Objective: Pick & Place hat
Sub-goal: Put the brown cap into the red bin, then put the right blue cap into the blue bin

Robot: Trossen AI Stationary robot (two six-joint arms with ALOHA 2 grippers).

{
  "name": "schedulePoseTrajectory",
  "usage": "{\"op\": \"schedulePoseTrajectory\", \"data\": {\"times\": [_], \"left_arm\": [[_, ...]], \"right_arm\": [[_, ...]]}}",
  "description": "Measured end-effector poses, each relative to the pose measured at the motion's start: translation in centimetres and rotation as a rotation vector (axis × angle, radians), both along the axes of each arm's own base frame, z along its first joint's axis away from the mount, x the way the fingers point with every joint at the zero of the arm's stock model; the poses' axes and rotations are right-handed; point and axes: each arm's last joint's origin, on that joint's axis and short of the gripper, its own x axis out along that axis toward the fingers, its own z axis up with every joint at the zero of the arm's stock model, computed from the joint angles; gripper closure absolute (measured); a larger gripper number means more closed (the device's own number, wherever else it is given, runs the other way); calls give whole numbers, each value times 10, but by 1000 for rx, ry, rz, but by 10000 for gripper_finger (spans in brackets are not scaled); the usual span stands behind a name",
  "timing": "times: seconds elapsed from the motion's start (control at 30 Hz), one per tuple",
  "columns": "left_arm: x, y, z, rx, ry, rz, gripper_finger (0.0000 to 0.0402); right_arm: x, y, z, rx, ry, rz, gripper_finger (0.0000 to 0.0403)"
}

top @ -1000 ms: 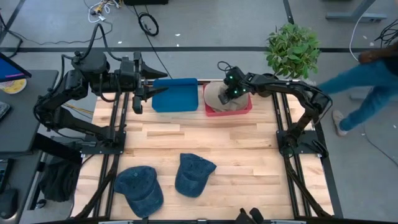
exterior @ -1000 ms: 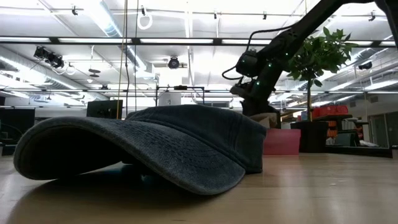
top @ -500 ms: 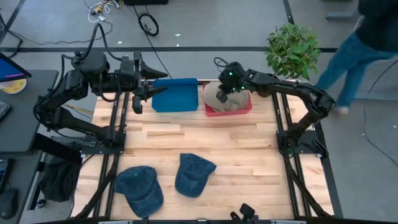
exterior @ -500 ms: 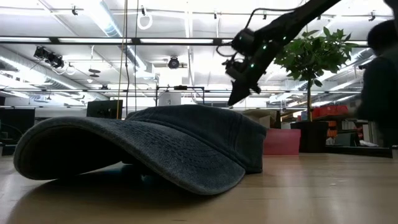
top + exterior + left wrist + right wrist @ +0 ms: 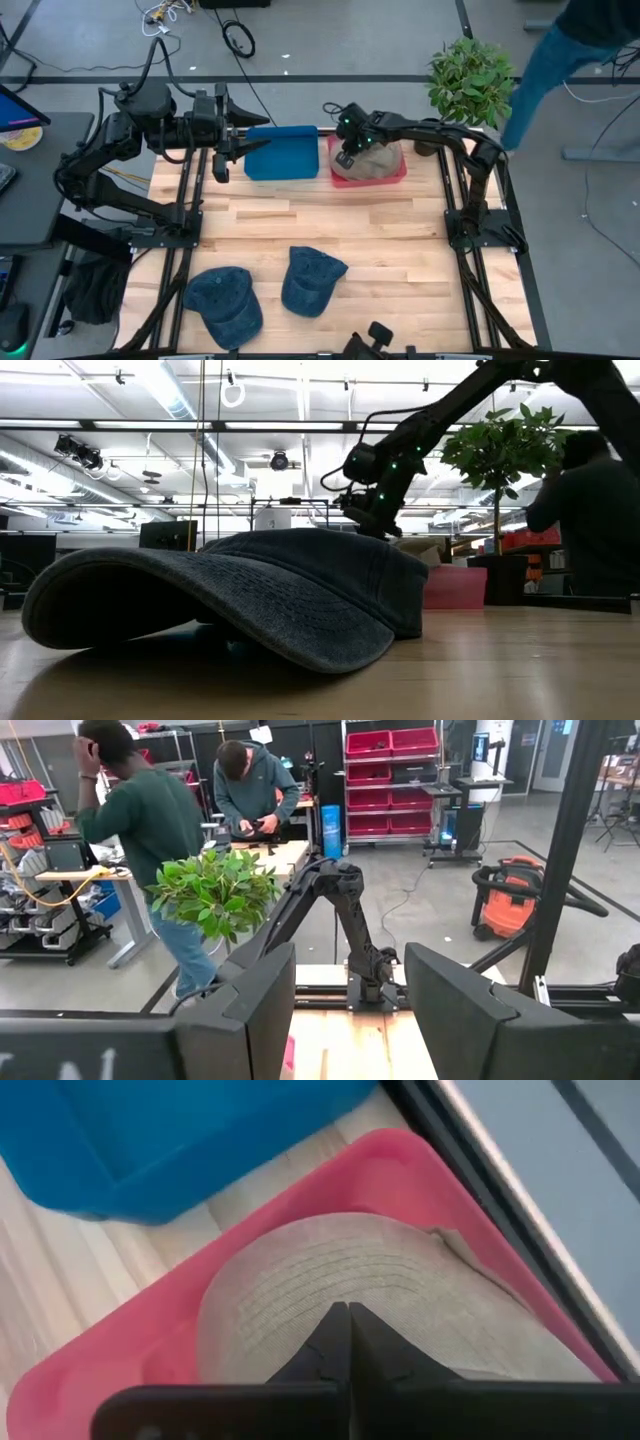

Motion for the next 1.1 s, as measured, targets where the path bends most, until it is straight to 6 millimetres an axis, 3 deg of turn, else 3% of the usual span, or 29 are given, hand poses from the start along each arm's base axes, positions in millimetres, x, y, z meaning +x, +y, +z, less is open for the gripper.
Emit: {"op": "schedulePoseTrajectory", "data": {"times": [0.23,0.6,0.87,1.1], "left_arm": [[0,0,1,2,-6,0,209],[-1,-3,-5,-18,54,-23,209],[-3,-24,-8,-43,91,-214,209],[-11,-40,-10,-92,122,-263,209]], "right_arm": [[-2,1,7,17,-31,-37,403],[-22,19,89,0,-351,-191,403],[-33,51,136,148,-580,-60,403],[-24,88,147,328,-632,29,392]]}}
